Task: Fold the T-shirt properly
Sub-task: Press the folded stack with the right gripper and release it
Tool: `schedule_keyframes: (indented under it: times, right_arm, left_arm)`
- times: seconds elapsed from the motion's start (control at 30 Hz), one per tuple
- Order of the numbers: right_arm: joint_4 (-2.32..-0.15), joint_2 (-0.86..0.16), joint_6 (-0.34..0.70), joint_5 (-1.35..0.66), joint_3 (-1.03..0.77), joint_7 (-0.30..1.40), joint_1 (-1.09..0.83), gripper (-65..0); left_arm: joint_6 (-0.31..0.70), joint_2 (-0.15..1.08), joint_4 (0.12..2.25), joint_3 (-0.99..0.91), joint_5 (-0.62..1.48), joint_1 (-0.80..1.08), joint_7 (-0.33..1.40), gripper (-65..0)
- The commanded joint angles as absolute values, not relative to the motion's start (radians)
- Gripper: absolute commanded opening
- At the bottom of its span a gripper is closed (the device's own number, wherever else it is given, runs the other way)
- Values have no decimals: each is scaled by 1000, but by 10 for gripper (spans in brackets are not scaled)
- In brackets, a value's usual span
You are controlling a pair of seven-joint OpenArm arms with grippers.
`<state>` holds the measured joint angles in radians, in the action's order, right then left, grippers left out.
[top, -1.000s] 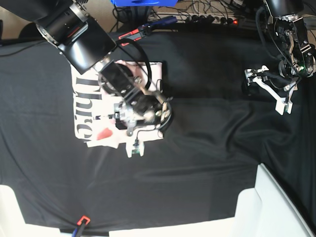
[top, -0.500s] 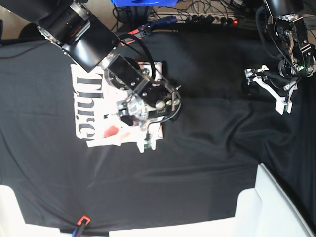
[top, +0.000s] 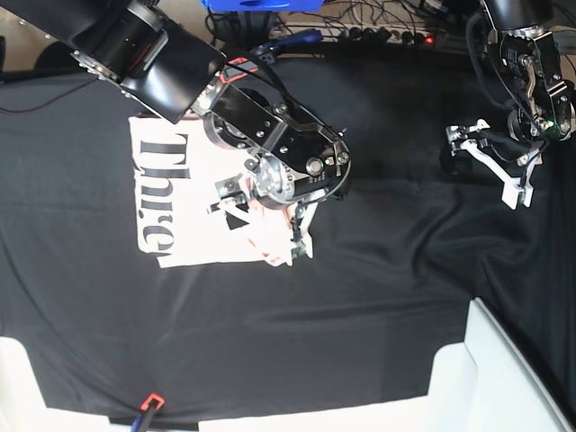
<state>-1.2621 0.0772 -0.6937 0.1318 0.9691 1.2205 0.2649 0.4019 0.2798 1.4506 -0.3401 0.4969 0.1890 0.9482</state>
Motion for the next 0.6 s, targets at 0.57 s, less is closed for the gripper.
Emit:
schedule_keyframes:
  times: [0.57]
  right_arm:
    - [-1514, -41, -698, 148, 832, 1170, 203, -380]
  left_arm:
    - [407, 297, 1463, -351, 507, 183, 934, 0]
